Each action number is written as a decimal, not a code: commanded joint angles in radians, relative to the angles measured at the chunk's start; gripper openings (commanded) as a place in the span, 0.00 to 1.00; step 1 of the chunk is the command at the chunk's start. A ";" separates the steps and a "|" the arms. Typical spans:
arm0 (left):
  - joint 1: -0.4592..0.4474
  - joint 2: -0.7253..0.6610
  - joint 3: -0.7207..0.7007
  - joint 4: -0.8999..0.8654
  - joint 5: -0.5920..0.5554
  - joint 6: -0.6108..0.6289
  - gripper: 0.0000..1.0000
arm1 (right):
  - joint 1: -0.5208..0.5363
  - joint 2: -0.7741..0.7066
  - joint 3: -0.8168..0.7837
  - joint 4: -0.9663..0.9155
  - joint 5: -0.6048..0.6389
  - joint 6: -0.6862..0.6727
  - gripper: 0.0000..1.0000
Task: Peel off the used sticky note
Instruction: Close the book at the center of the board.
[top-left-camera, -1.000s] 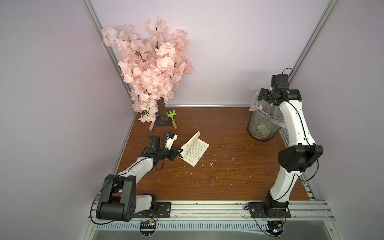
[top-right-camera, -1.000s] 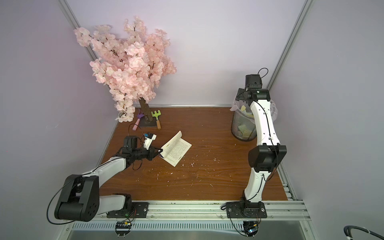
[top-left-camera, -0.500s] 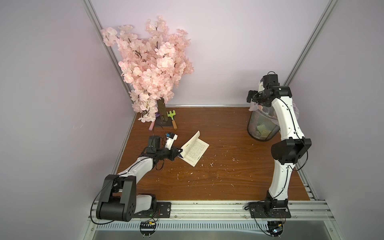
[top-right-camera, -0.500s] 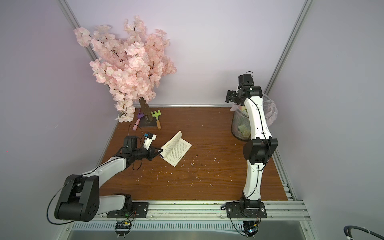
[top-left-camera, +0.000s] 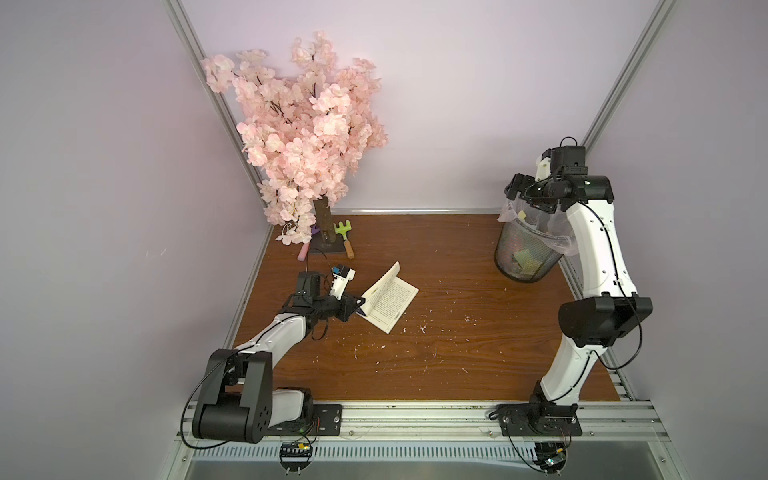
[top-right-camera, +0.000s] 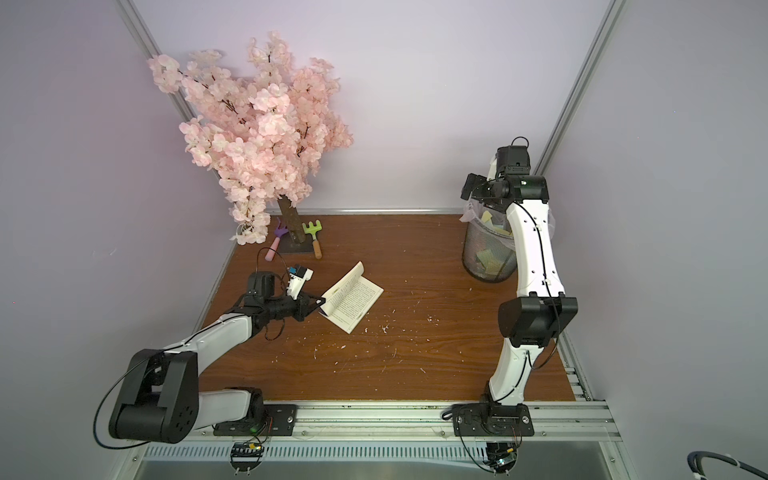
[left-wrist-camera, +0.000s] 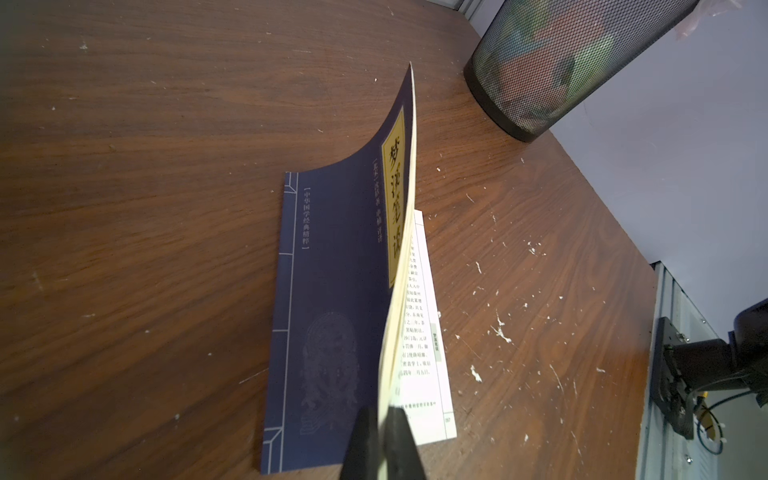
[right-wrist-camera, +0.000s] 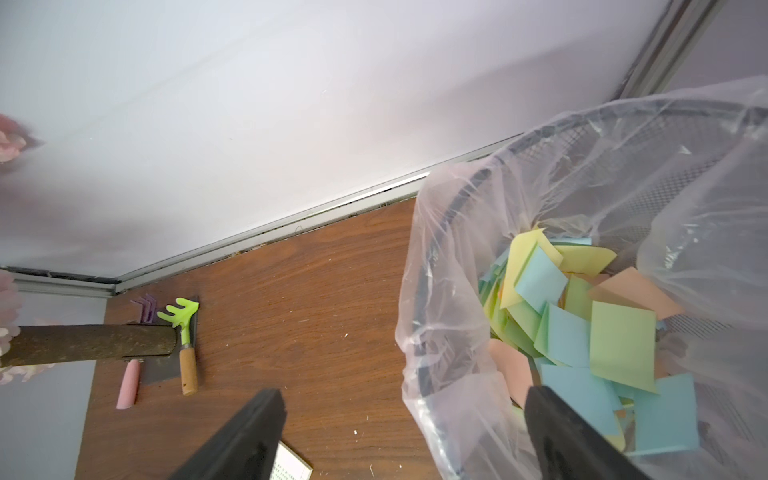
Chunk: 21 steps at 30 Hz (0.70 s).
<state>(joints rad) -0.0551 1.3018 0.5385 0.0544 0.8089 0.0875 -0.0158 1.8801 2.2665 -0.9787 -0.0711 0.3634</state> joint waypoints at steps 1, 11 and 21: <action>-0.024 -0.019 0.011 -0.057 0.008 0.053 0.01 | 0.017 -0.111 -0.041 0.058 0.058 0.013 0.92; -0.089 -0.129 0.066 -0.238 0.059 0.247 0.98 | 0.232 -0.400 -0.493 0.210 0.084 0.048 0.92; -0.086 0.052 0.226 -0.240 -0.477 0.217 0.00 | 0.557 -0.631 -1.230 0.651 -0.046 0.191 0.92</action>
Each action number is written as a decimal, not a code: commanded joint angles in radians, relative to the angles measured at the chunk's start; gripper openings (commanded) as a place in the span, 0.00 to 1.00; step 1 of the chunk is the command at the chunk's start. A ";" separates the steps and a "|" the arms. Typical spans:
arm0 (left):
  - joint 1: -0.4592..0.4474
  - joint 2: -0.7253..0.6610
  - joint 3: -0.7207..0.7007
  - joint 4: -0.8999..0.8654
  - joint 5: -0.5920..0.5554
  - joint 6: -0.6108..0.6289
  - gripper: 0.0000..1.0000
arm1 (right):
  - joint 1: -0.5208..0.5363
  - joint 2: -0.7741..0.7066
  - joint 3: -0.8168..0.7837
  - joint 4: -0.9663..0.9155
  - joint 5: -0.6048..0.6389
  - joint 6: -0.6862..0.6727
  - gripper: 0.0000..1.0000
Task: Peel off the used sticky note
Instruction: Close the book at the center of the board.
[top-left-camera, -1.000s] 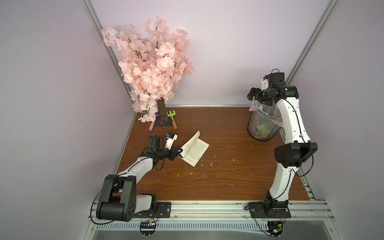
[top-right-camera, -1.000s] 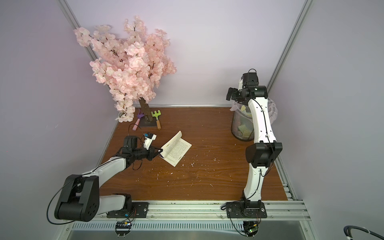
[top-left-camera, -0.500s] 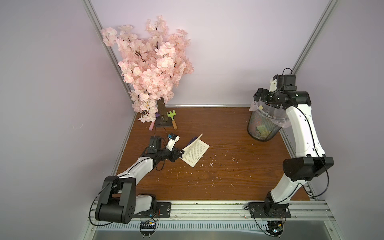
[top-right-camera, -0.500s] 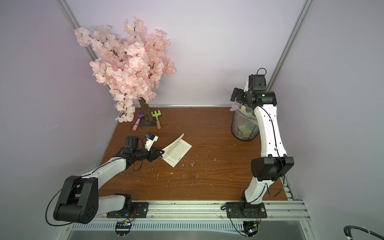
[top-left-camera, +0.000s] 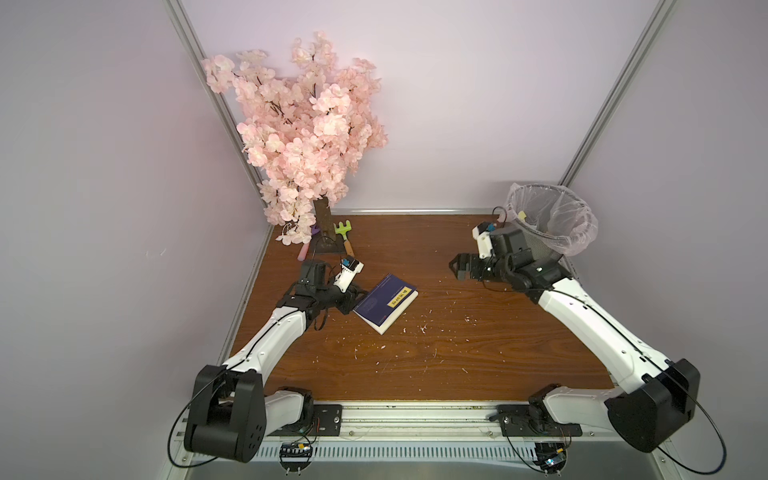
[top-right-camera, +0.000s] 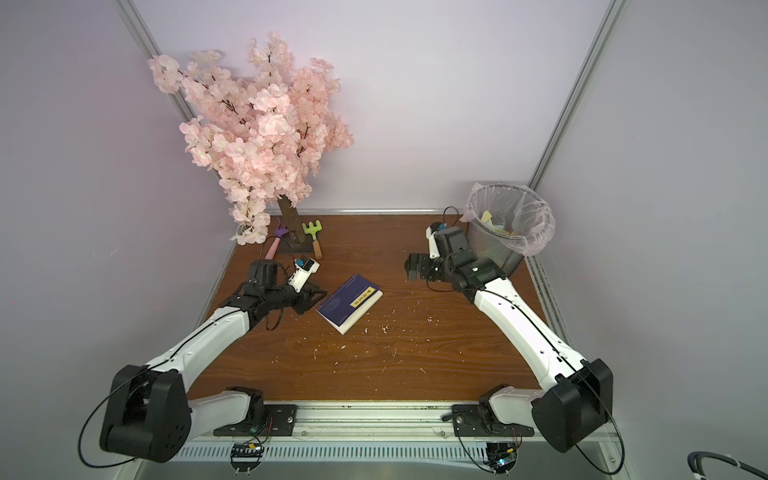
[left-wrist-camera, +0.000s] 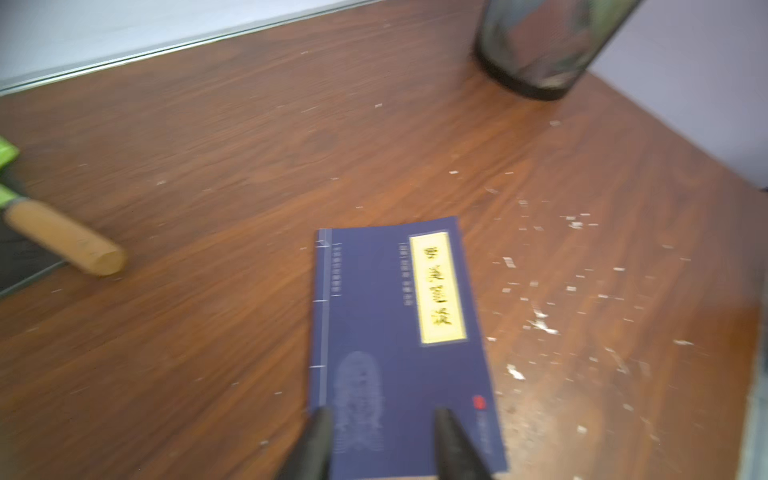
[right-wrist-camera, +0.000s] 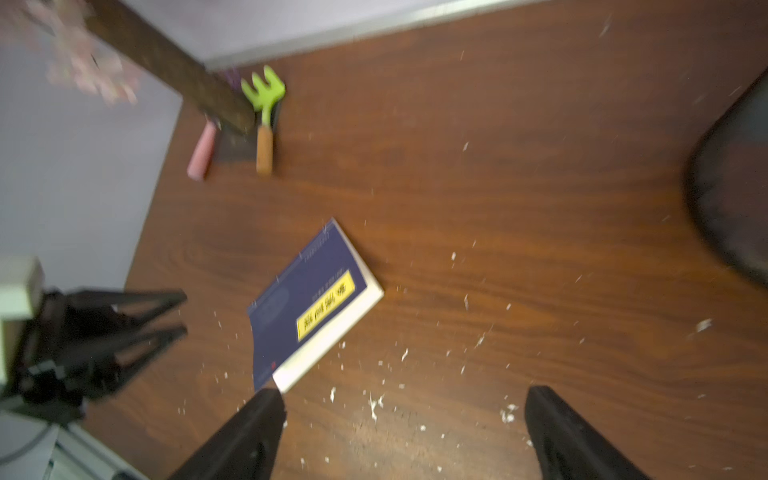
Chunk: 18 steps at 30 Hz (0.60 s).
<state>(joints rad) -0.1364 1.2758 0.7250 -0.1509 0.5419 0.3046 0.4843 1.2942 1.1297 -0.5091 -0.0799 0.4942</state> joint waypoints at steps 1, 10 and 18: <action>-0.005 0.117 0.053 -0.043 -0.249 -0.001 0.00 | 0.076 -0.054 -0.141 0.214 -0.039 0.073 0.92; -0.076 0.274 0.046 -0.079 -0.354 0.030 0.00 | 0.100 -0.180 -0.359 0.337 0.033 0.103 0.93; -0.201 0.262 -0.035 -0.115 -0.297 0.087 0.00 | 0.078 -0.250 -0.343 0.337 0.089 0.108 0.93</action>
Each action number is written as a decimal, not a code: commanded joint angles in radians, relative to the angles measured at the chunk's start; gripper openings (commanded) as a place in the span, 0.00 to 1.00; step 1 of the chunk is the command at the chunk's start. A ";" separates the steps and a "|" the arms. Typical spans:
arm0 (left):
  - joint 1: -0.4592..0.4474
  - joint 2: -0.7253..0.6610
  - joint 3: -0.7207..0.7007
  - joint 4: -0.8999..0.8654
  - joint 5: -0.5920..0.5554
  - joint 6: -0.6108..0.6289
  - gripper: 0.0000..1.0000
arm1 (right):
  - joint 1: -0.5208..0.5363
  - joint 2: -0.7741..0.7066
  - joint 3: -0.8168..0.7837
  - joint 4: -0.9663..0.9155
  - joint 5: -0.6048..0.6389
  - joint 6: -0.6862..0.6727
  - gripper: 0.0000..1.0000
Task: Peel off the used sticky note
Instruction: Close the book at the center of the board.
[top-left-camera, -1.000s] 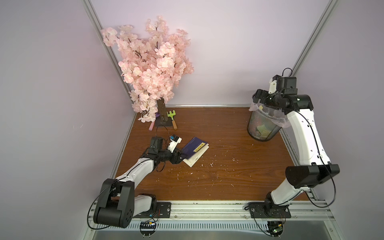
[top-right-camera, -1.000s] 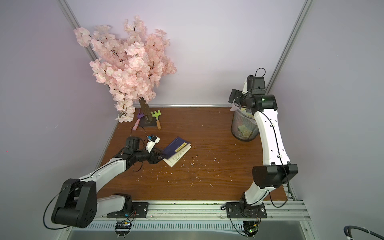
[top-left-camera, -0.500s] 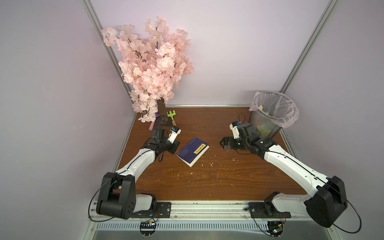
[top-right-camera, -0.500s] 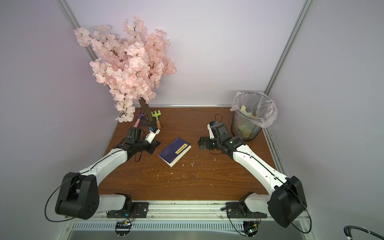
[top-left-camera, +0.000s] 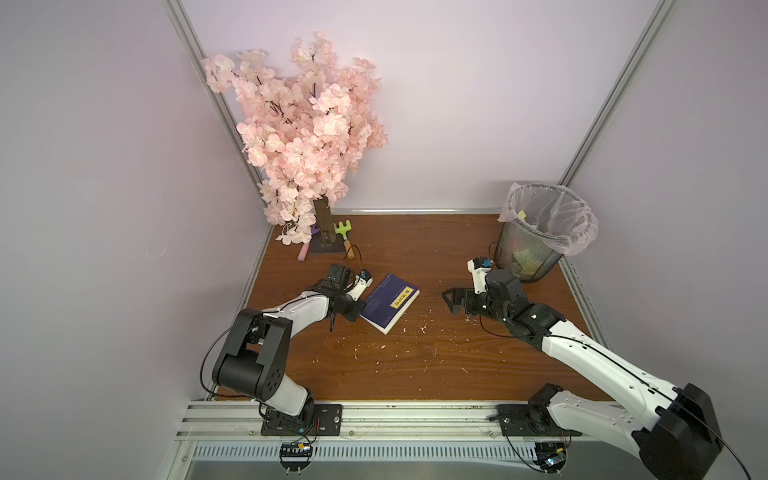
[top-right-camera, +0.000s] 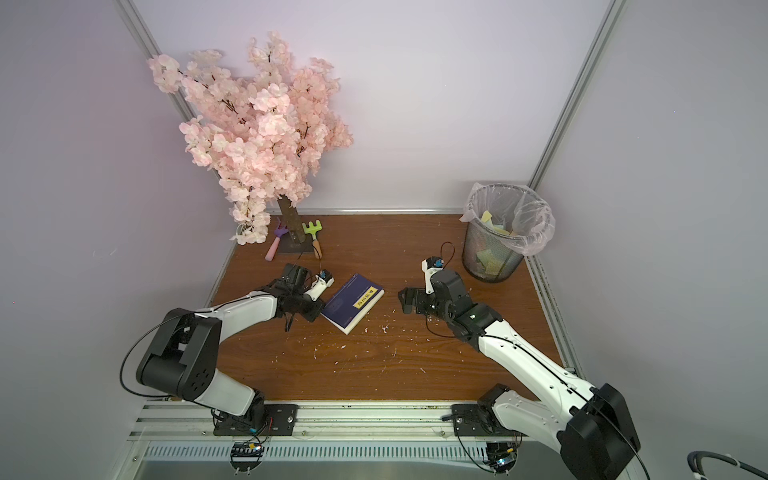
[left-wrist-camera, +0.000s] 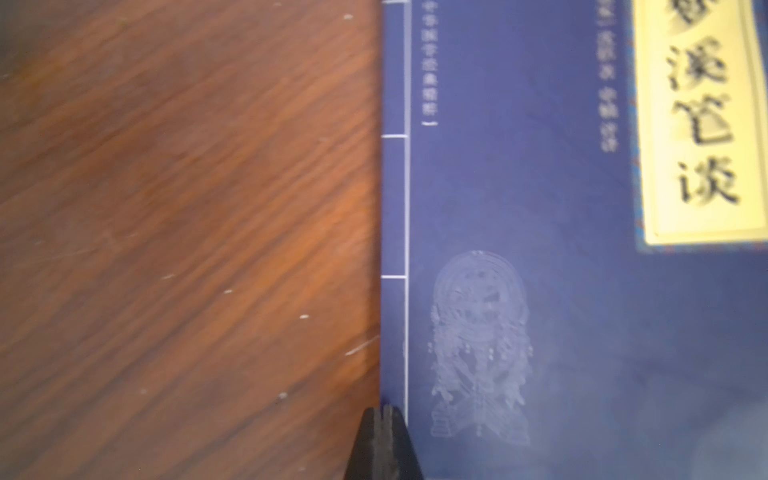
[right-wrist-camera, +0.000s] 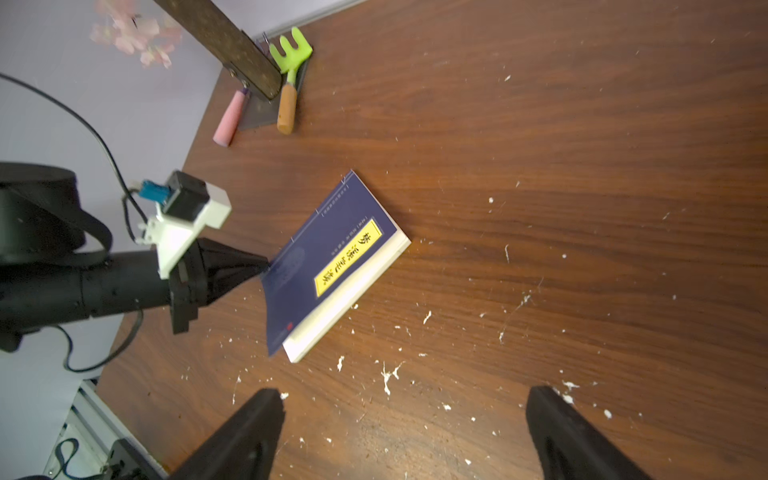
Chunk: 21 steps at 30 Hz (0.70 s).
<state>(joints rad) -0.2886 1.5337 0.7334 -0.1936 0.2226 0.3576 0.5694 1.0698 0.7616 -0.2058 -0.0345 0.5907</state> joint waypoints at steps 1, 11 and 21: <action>-0.058 0.003 -0.048 -0.077 0.027 0.036 0.00 | -0.009 -0.032 0.028 0.034 0.047 0.012 0.93; -0.067 -0.197 -0.053 -0.100 0.169 0.012 0.00 | -0.043 -0.040 -0.010 0.078 0.084 0.011 0.94; 0.163 -0.474 -0.152 0.240 0.098 -0.180 0.99 | -0.056 -0.118 -0.113 0.290 0.407 -0.182 0.99</action>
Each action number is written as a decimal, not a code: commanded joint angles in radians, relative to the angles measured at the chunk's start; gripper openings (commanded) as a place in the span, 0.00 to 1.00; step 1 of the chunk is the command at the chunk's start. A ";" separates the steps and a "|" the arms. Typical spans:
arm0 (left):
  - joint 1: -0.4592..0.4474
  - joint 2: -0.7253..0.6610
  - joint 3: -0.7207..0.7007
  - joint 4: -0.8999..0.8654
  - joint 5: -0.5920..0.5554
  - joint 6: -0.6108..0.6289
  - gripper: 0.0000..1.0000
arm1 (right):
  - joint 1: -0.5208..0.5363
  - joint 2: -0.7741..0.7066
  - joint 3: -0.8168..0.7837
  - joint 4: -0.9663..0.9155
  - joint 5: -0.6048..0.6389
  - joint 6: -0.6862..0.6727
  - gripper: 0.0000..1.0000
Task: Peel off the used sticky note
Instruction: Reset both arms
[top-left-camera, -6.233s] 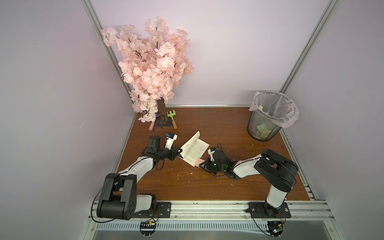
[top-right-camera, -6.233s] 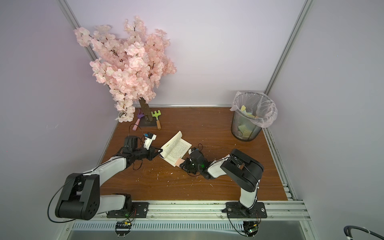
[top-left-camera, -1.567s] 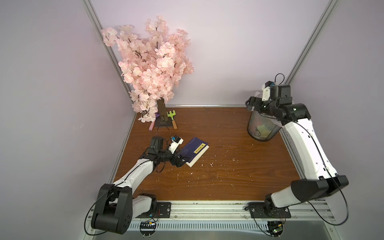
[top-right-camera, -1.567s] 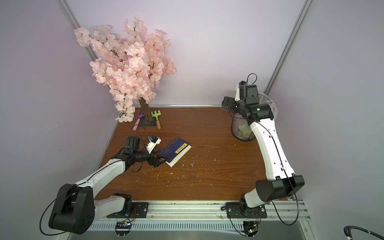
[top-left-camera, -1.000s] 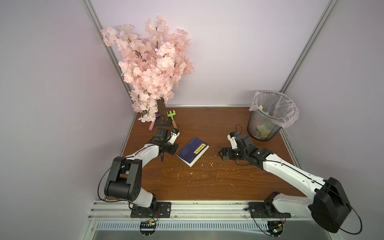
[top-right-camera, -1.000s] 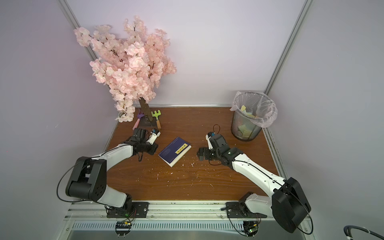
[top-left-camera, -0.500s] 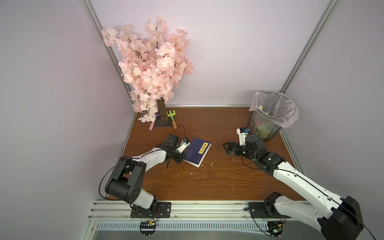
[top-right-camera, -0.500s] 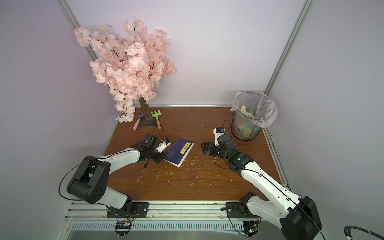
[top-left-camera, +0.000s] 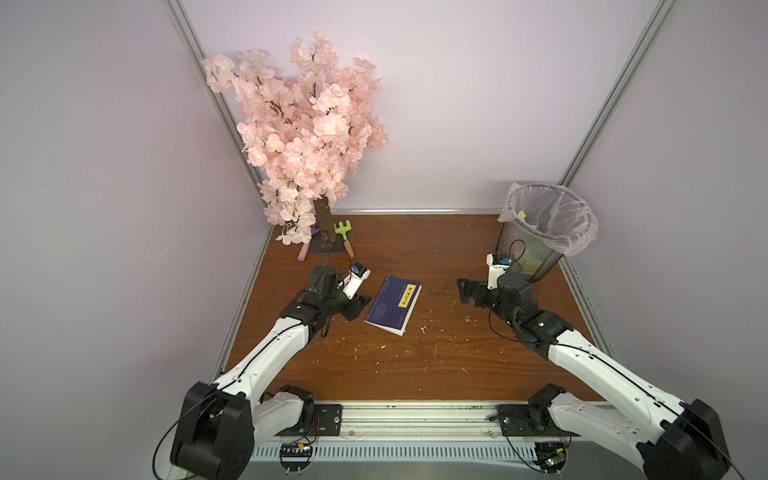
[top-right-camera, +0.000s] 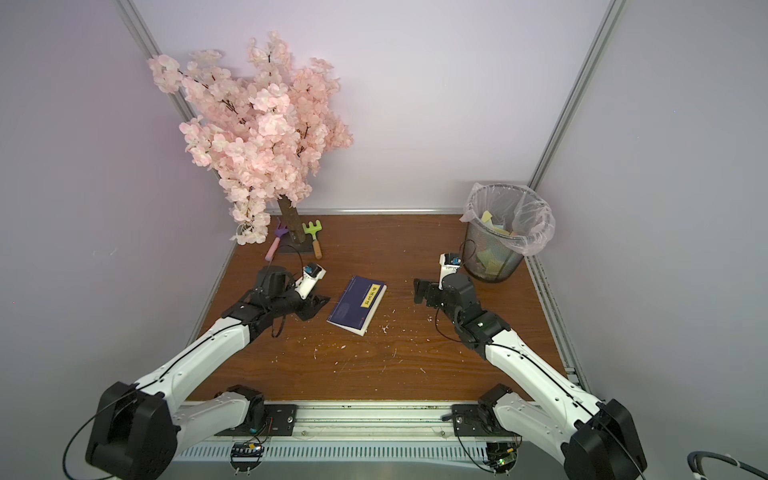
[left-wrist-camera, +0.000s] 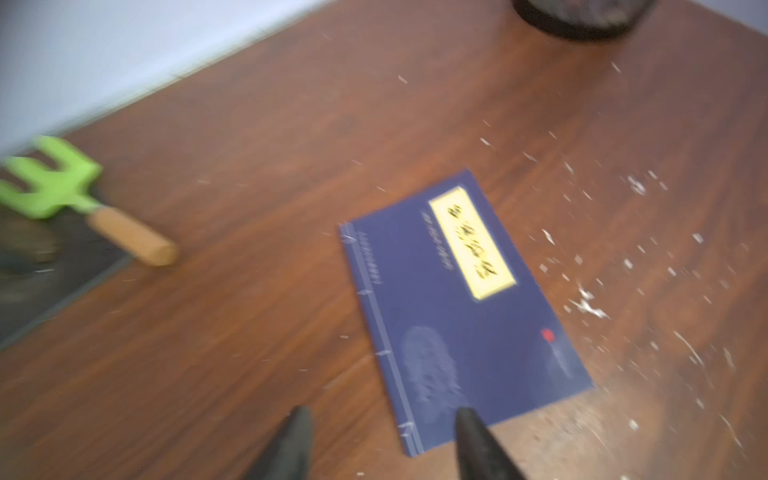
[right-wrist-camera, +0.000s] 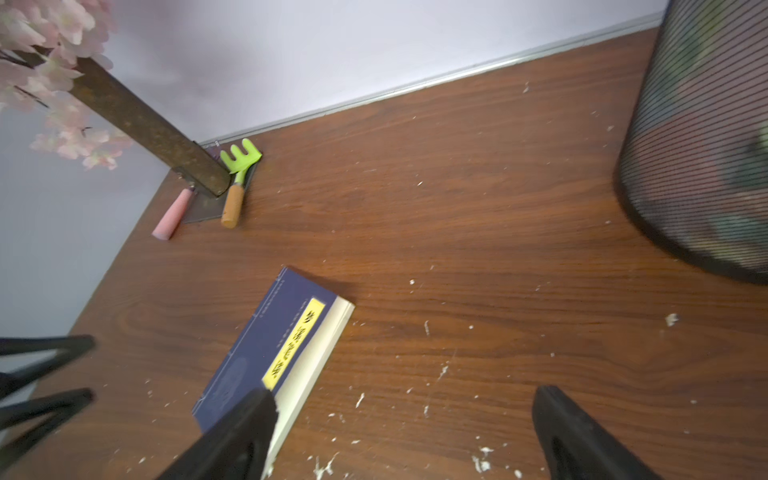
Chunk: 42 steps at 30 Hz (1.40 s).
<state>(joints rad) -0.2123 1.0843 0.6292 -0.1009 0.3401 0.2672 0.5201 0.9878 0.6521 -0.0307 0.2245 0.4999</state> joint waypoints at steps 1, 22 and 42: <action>0.115 -0.027 -0.070 0.202 -0.042 -0.106 0.99 | -0.007 -0.039 -0.001 0.104 0.163 -0.101 0.99; 0.211 0.419 -0.486 1.452 -0.213 -0.221 0.99 | -0.186 0.067 -0.342 0.740 0.204 -0.493 0.99; 0.211 0.438 -0.433 1.387 -0.278 -0.250 0.99 | -0.421 0.553 -0.457 1.386 -0.073 -0.547 0.99</action>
<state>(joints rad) -0.0135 1.5269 0.1841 1.2938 0.0738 0.0261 0.1158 1.5383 0.1497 1.2861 0.1795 -0.0620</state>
